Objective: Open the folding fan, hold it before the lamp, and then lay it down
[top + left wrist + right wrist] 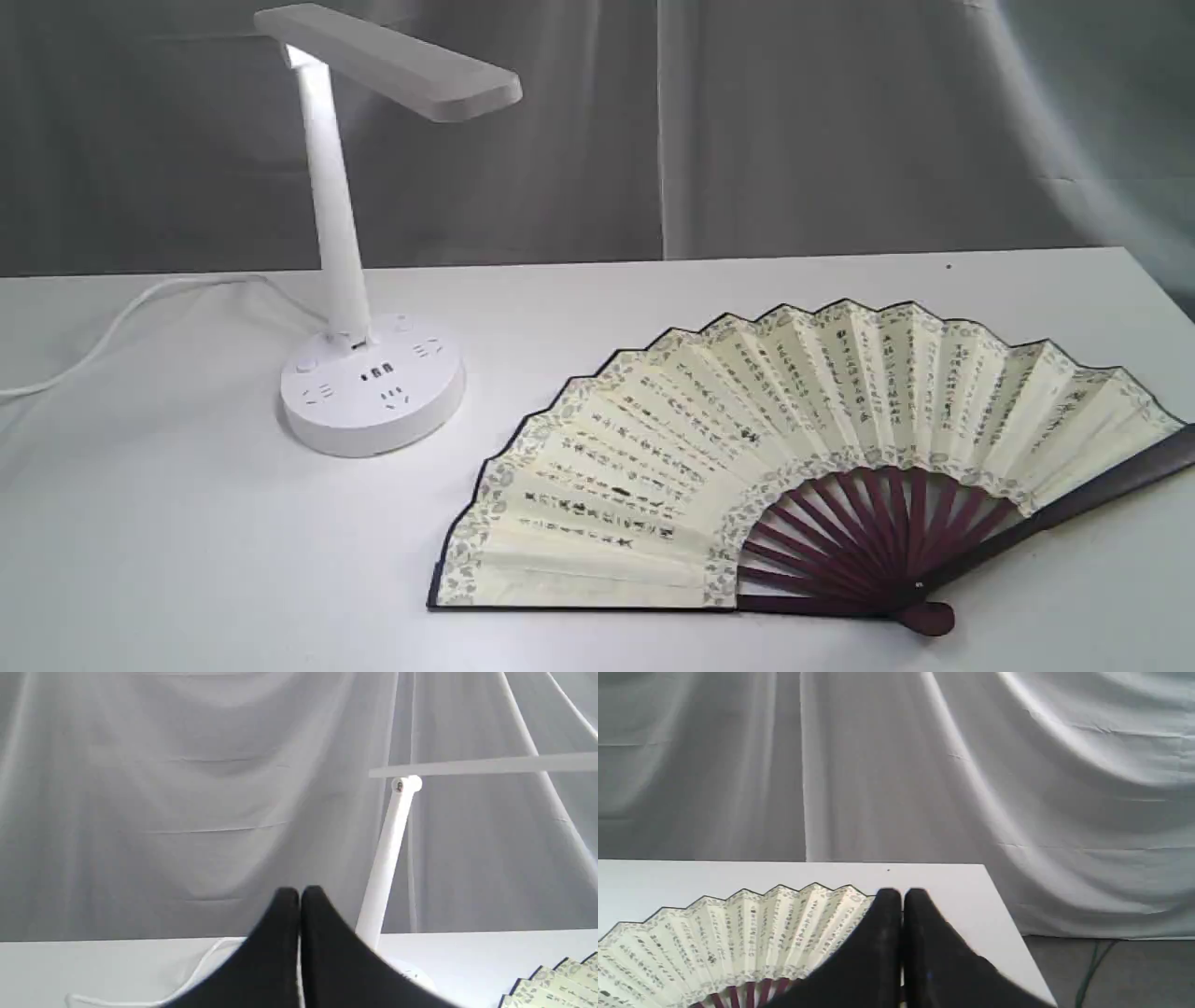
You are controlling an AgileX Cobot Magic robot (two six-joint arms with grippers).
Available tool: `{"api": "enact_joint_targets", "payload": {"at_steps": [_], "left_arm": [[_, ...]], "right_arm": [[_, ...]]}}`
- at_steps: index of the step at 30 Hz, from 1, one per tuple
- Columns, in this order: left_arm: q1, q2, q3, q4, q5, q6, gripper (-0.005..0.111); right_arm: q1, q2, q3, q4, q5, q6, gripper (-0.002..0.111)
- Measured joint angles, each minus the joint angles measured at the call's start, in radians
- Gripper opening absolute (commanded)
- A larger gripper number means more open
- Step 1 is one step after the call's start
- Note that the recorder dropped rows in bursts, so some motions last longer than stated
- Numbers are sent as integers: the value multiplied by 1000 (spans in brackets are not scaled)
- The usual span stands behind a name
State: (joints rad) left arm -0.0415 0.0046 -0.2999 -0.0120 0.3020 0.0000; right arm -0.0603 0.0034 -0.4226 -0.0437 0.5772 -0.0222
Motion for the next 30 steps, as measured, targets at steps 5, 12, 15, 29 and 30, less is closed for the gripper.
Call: {"api": "enact_joint_targets", "payload": {"at_steps": [5,12,15,29,30], "left_arm": [[0,-2,84,0,-47,0,0],[0,-2,163,0,-104,0,0],[0,-2,197,0,-134,0,0],[0,-2,295,0,-279,0,0],[0,-2,295,0,-272,0,0]], "right_arm": [[0,0,125,35,-122,0,0],[0,0,199,58,-212,0,0],[0,0,227,64,-231,0,0],[0,1,420,88,-363,0,0],[0,1,420,95,-363,0,0]]}}
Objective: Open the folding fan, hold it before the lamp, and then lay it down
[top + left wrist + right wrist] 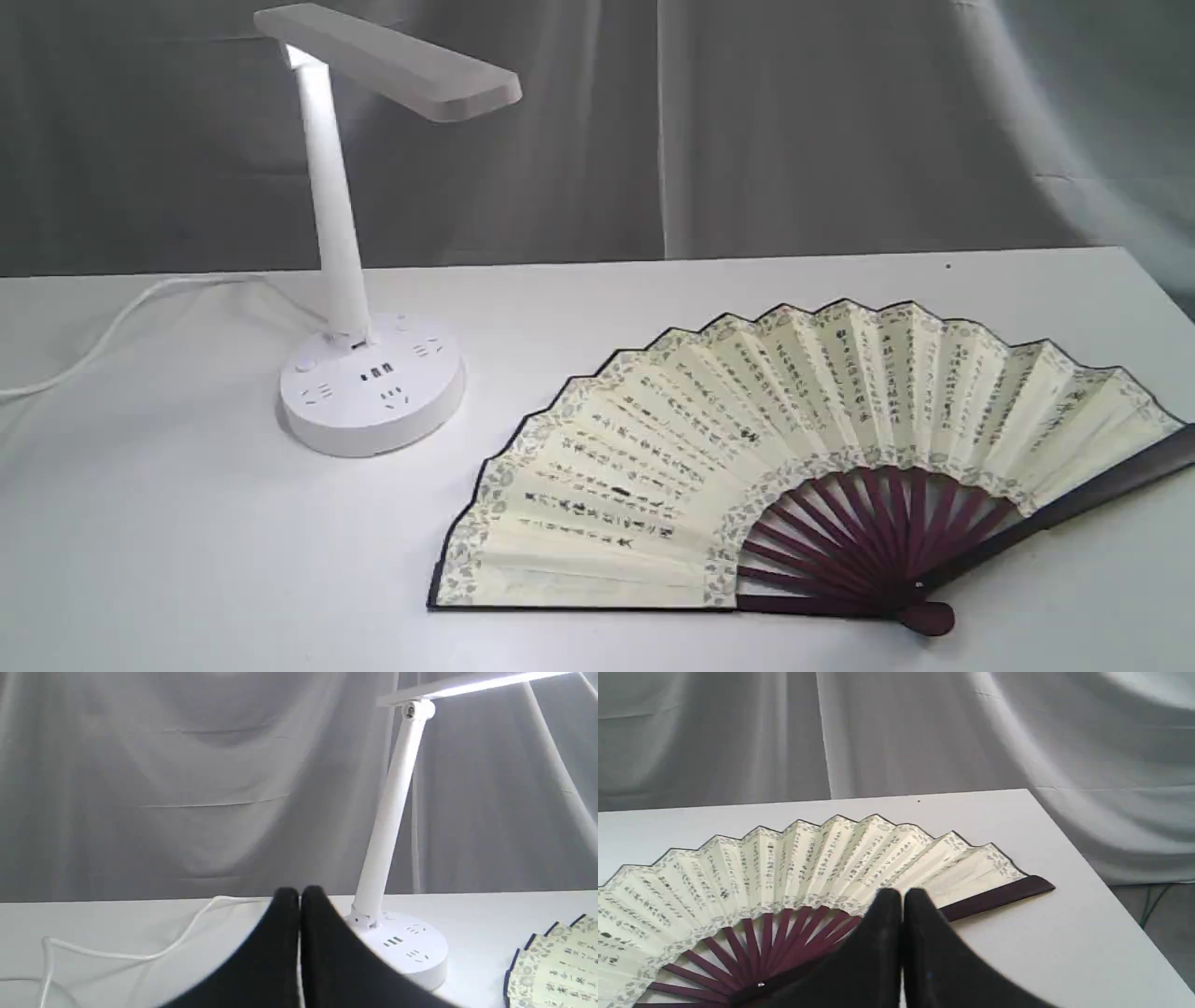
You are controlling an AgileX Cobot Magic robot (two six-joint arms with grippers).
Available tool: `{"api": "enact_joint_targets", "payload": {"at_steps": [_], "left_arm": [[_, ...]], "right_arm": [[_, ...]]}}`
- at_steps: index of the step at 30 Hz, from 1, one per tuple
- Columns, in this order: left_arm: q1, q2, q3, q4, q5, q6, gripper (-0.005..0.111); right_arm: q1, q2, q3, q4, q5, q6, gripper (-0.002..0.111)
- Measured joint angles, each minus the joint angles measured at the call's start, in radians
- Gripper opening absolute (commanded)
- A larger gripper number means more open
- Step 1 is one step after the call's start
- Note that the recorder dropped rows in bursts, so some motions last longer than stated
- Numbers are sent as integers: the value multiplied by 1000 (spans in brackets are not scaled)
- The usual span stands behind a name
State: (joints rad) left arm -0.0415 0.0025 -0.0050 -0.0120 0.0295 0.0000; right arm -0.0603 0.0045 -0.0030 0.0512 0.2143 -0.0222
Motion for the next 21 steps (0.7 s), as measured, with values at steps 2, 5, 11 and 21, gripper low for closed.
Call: {"api": "enact_joint_targets", "payload": {"at_steps": [2,5,11,21], "left_arm": [[0,0,0,0,8,0,0],[0,0,0,0,24,0,0],[0,0,0,0,28,0,0],[0,0,0,0,29,0,0]], "right_arm": [[0,0,0,9,1,0,0],[0,0,0,18,1,0,0],[0,0,0,20,1,4,0],[0,0,0,22,1,4,0]]}}
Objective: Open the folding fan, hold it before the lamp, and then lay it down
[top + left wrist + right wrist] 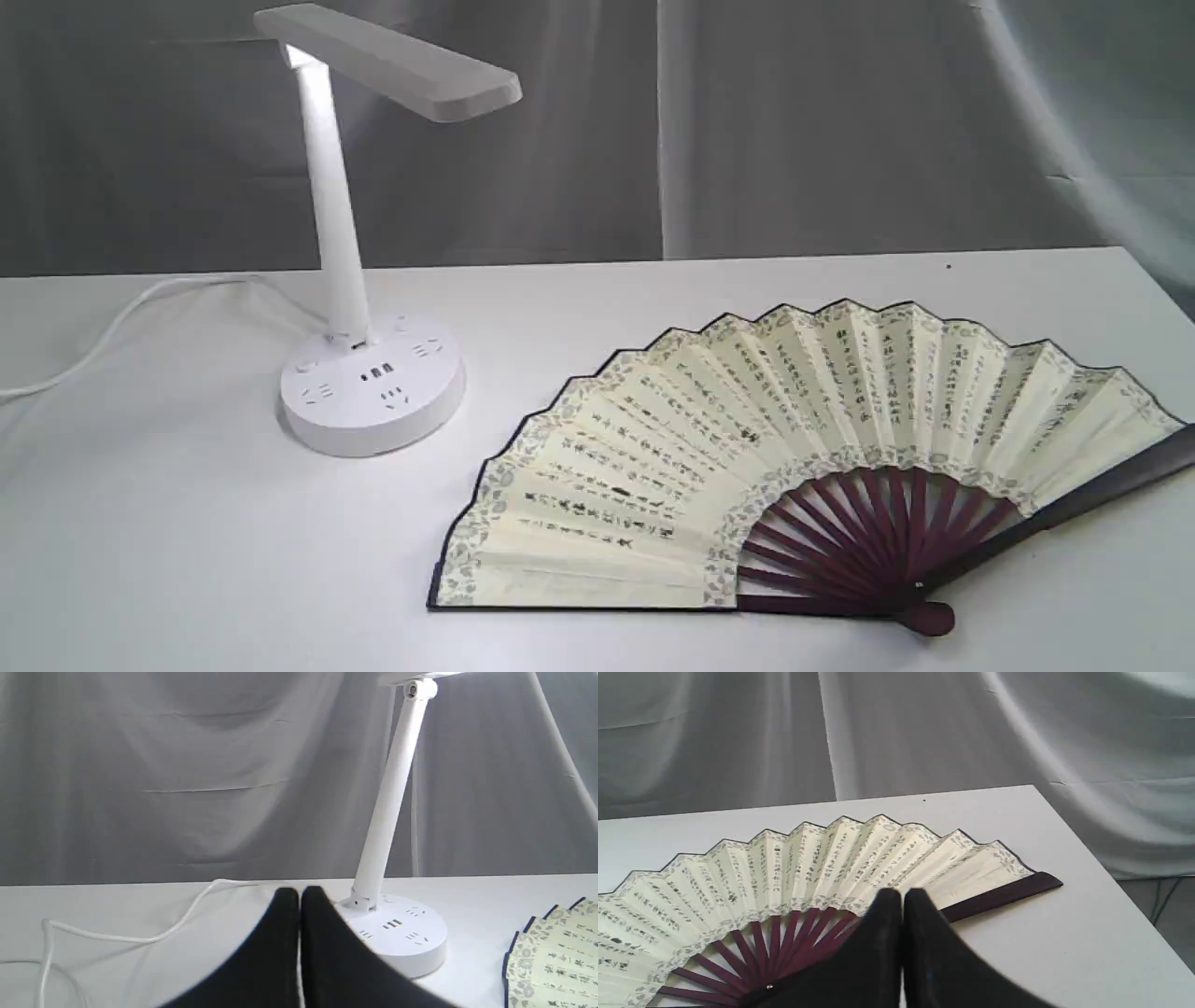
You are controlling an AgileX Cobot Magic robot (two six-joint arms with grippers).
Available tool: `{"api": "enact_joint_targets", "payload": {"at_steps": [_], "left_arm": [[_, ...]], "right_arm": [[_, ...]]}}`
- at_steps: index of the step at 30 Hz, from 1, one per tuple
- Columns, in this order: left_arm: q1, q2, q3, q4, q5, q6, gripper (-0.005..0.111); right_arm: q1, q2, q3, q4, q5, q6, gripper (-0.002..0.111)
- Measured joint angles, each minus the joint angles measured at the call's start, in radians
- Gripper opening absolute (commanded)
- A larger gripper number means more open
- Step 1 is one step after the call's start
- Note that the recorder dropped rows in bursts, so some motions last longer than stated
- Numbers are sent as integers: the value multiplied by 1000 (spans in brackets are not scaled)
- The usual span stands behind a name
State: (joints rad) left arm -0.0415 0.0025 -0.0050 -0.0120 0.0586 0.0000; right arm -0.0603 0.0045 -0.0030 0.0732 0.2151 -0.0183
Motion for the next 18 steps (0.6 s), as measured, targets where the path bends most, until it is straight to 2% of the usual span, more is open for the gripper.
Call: {"api": "enact_joint_targets", "payload": {"at_steps": [9,18], "left_arm": [[0,0,0,0,0,0,0],[0,0,0,0,2,0,0]], "right_arm": [[49,0,0,0,0,0,0],[49,0,0,0,0,0,0]]}}
